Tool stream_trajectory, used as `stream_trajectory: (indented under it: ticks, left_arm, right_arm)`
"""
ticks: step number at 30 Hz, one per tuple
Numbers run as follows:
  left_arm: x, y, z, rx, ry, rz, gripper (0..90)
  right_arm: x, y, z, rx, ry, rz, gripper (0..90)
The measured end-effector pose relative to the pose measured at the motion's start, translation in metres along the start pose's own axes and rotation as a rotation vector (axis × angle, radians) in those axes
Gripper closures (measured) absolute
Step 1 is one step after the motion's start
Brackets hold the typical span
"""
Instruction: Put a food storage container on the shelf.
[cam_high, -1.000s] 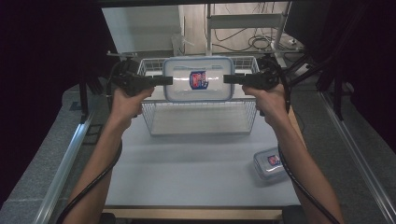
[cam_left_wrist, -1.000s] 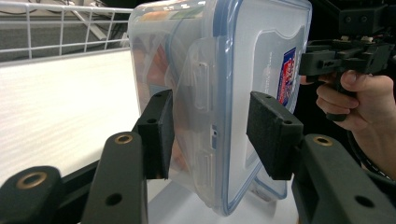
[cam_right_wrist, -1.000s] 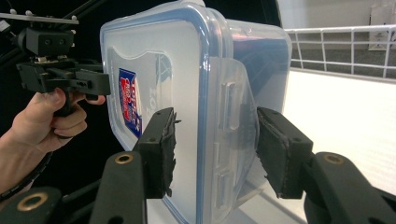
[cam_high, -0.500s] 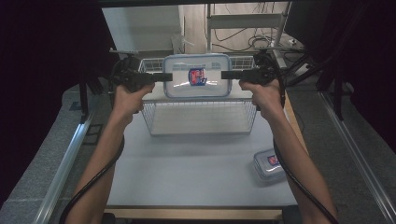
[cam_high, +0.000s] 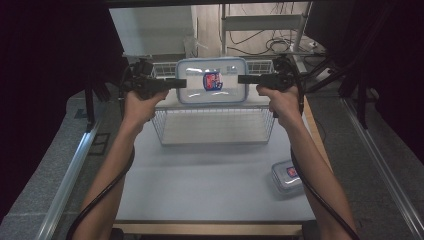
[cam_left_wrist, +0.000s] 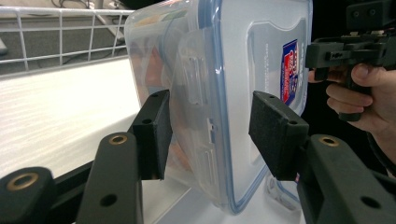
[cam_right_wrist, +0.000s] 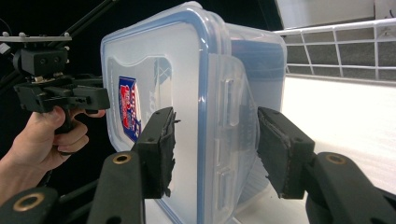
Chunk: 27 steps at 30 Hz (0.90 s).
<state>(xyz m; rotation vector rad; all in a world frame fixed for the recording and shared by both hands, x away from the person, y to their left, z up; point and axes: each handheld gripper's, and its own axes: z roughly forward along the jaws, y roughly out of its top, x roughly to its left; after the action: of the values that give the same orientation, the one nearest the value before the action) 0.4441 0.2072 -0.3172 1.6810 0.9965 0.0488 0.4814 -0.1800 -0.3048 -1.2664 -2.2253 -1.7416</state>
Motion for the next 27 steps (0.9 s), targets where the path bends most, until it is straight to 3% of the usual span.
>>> stream_trajectory:
  ticks: [8, 11, 13, 17, 21, 24, 27]
  left_arm:
    - [-0.001, -0.004, 0.002, -0.017, 0.030, 0.027, 46.2]
    - [0.000, -0.007, 0.006, -0.008, 0.040, 0.031, 45.3]
    - [0.001, -0.009, 0.011, 0.006, 0.071, 0.032, 42.6]
    - [0.007, -0.012, 0.013, -0.037, 0.039, -0.021, 40.3]
    - [0.005, -0.013, 0.013, -0.035, 0.036, -0.019, 36.5]
    - [0.001, -0.012, 0.012, -0.047, 0.045, 0.008, 33.8]
    - [-0.005, -0.011, 0.008, -0.068, 0.046, 0.038, 31.7]
  right_arm:
    - [-0.003, -0.001, 0.002, -0.024, -0.002, -0.011, 47.2]
    - [-0.003, -0.002, 0.004, -0.032, -0.022, -0.030, 45.2]
    - [-0.002, -0.003, 0.007, -0.013, -0.050, -0.034, 39.4]
    - [-0.007, -0.005, 0.010, -0.035, -0.042, -0.010, 37.5]
    - [-0.009, -0.004, 0.011, -0.051, -0.045, -0.005, 36.4]
    - [-0.006, -0.003, 0.010, -0.052, -0.143, -0.078, 39.1]
    - [-0.001, -0.003, 0.007, -0.062, -0.157, -0.112, 40.6]
